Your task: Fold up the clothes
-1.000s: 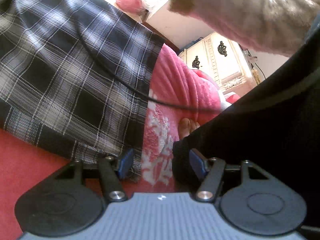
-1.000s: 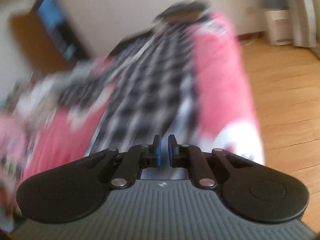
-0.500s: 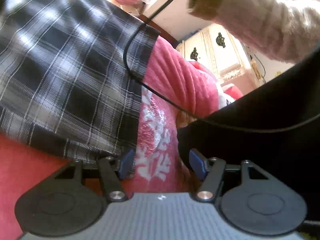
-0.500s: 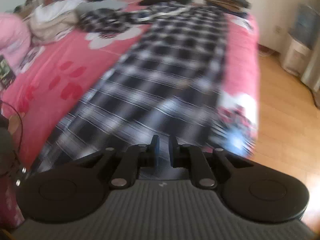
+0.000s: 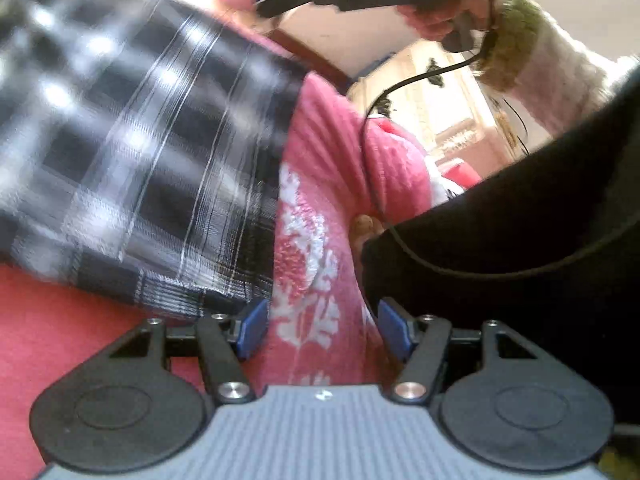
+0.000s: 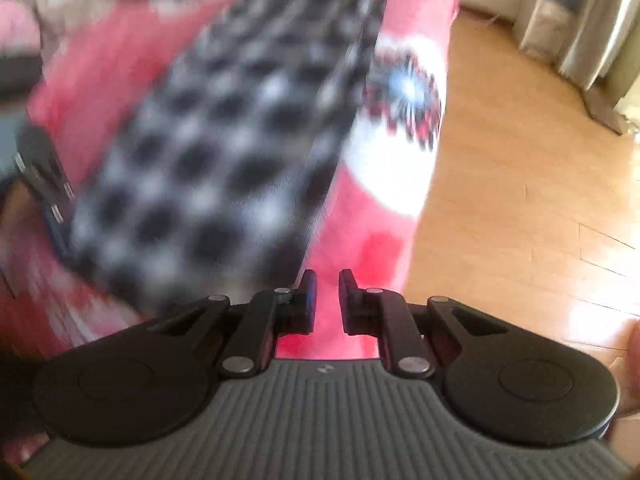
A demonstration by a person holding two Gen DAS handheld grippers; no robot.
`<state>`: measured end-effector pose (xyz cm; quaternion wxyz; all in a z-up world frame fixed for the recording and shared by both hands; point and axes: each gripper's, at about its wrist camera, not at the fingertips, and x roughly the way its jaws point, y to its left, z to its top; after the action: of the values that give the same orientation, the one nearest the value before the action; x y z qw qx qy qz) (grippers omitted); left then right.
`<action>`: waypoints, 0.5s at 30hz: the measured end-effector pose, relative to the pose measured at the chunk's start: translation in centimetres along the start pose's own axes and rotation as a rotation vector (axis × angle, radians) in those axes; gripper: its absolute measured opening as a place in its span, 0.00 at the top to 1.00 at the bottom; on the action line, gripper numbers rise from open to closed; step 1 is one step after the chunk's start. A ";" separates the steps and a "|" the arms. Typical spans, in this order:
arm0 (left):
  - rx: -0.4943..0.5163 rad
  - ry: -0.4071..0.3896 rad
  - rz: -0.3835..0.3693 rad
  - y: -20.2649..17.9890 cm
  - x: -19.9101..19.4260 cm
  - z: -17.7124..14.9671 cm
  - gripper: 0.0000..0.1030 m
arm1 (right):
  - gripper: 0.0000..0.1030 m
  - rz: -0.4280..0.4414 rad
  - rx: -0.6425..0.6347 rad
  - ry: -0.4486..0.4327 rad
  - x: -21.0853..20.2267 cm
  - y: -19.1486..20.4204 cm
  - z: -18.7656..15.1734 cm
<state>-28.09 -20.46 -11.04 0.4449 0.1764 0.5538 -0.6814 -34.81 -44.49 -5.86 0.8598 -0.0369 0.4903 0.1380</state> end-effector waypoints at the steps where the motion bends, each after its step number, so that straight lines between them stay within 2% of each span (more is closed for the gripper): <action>1: 0.024 -0.010 0.004 -0.3 -0.5 0.1 0.39 | 0.89 0.014 0.004 -0.035 -0.5 0.5 0.3; 4: 0.015 -0.048 0.031 -0.1 -1.3 0.6 0.39 | 0.87 0.075 -0.041 -0.048 0.4 2.8 -0.1; 7: -0.055 -0.048 0.044 0.5 -0.2 0.8 0.39 | 0.87 0.130 -0.028 0.004 0.7 3.2 -1.1; 9: -0.079 0.000 0.008 0.2 0.7 0.0 0.39 | 0.86 0.165 -0.006 0.046 0.7 3.1 -2.0; 11: -0.046 0.040 0.012 -0.5 1.0 -0.7 0.40 | 0.85 0.199 0.015 0.088 0.7 2.9 -2.8; 12: -0.038 0.034 0.037 -0.5 0.5 -0.6 0.40 | 0.85 0.211 0.031 0.085 0.5 2.7 -2.8; 13: -0.033 0.025 0.064 -0.4 -0.1 -0.5 0.40 | 0.84 0.214 0.056 0.044 0.0 2.3 -2.4; 15: -0.103 -0.050 0.165 1.0 -3.5 -0.2 0.40 | 0.82 0.216 0.111 -0.048 -1.0 1.3 -1.2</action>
<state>-25.46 -18.82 -9.20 0.5214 0.1813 0.5604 -0.6175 -36.65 -43.71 -5.58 0.8520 0.0671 0.4778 0.2033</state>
